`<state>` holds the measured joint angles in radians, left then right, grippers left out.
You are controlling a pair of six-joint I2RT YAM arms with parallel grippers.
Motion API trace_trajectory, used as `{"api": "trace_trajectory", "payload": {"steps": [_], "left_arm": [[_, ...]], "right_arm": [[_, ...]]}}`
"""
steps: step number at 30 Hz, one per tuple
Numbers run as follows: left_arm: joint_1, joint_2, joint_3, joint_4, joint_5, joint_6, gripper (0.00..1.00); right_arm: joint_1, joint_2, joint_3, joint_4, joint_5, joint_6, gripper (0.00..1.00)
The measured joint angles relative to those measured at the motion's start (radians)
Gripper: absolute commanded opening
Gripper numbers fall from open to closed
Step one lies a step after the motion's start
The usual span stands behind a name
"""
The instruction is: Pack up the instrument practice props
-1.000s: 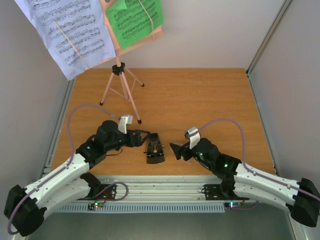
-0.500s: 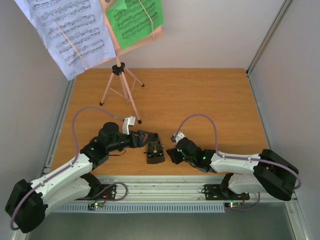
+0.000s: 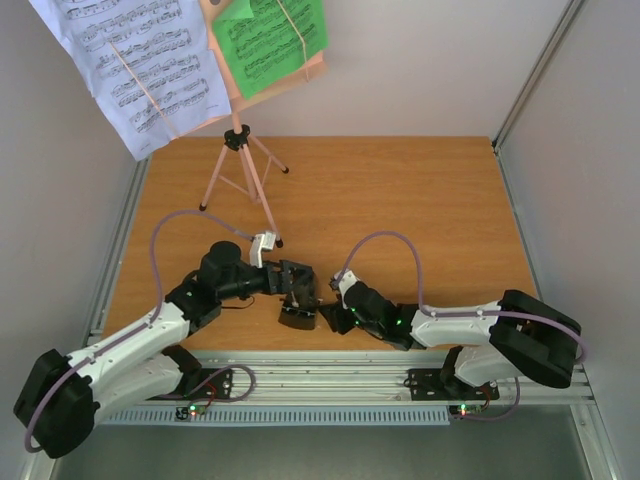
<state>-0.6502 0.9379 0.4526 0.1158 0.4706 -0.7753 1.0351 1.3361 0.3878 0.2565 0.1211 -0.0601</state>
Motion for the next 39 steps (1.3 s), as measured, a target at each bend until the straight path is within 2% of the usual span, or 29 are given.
{"api": "trace_trajectory", "payload": {"steps": [6, 10, 17, 26, 31, 39], "left_arm": [[0.0, 0.04, 0.012, 0.034, 0.028, 0.002, 0.9], [0.0, 0.045, 0.026, 0.005, 0.017, 0.018, 0.9], [-0.005, -0.019, 0.062, -0.157, -0.068, 0.089, 0.94], [-0.006, -0.094, 0.136, -0.369, -0.206, 0.168, 0.99], [-0.006, -0.093, 0.226, -0.491, -0.206, 0.216, 0.99], [0.029, -0.067, 0.468, -0.7, -0.164, 0.333, 0.99]], "right_arm": [[0.093, 0.028, 0.0, 0.051, 0.06, 0.0, 0.67], [0.113, 0.022, -0.005, 0.071, 0.095, 0.0, 0.73], [0.113, -0.109, -0.045, 0.079, 0.158, -0.003, 0.98], [0.113, -0.313, -0.067, 0.009, 0.14, -0.098, 0.99], [0.113, -0.359, -0.005, -0.045, 0.124, -0.168, 0.98], [0.113, -0.362, 0.123, -0.076, 0.077, -0.27, 0.99]]}}
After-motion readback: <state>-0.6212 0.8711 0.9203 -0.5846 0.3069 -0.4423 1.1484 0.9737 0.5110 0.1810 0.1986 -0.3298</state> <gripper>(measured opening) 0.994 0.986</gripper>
